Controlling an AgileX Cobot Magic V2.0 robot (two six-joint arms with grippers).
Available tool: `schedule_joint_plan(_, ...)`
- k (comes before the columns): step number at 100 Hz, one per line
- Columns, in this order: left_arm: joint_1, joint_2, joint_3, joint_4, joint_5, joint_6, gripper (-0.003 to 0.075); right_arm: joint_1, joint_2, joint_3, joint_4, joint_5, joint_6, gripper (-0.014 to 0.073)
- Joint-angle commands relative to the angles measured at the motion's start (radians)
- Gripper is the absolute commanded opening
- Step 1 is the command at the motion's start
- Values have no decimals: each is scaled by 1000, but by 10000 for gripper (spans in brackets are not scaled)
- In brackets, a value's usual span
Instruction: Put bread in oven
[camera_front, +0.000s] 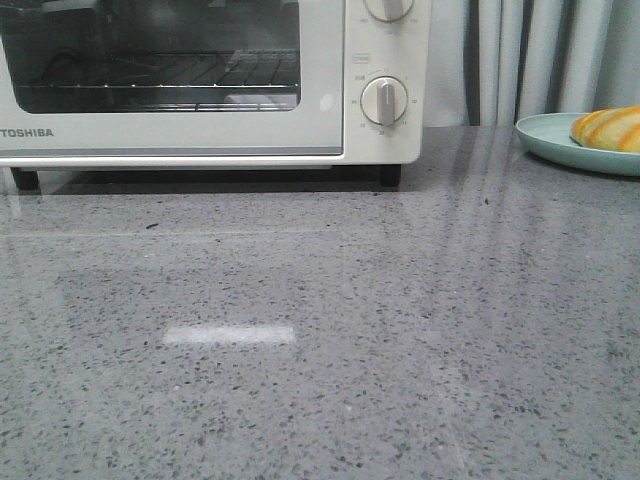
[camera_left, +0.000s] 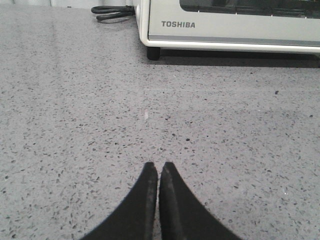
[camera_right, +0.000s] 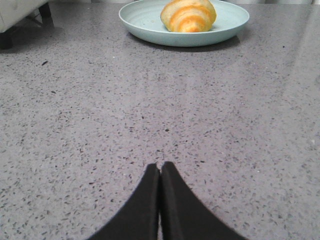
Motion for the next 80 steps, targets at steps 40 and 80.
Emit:
schedule_joint_plan(40,1,-31,23,-13,-57,-7,-21,-6,-21,13,-3,-35,-7,-48)
schedule_joint_plan(80,1,-31,23,36,-57,-7,-21,-6,-21,13,-3,-35,-7,-48)
